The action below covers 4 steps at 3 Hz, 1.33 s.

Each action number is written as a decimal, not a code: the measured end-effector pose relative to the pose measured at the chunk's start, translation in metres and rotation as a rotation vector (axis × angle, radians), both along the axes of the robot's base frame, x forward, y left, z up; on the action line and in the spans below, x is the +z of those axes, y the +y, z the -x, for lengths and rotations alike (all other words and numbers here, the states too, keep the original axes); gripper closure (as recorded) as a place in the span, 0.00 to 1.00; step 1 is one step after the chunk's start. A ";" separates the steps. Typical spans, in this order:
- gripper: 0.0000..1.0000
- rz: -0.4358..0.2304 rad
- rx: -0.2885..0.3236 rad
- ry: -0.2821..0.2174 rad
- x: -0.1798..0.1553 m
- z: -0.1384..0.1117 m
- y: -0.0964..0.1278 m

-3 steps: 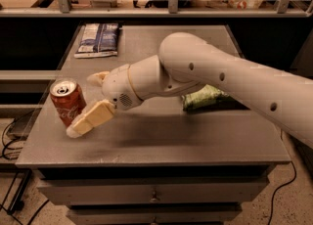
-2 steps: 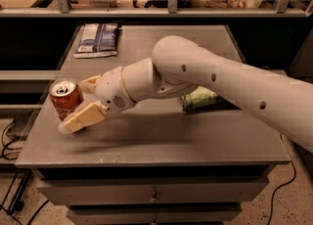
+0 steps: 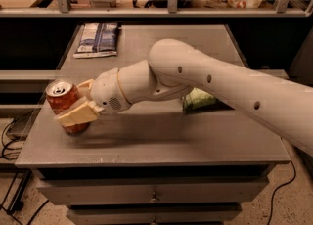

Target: Move coke can near blue chip bag

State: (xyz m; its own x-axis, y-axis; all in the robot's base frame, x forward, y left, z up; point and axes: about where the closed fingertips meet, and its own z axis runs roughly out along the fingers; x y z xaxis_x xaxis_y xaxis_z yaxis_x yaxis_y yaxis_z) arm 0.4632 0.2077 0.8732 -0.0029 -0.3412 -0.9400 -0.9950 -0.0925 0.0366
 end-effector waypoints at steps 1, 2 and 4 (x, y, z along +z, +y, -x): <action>0.97 0.010 -0.054 -0.025 0.007 -0.010 -0.018; 1.00 0.036 -0.134 -0.064 0.025 -0.032 -0.051; 1.00 0.060 -0.226 -0.099 0.041 -0.069 -0.089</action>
Offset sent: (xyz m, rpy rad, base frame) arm 0.0634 -0.0993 0.0478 -0.0666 -0.1089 -0.2439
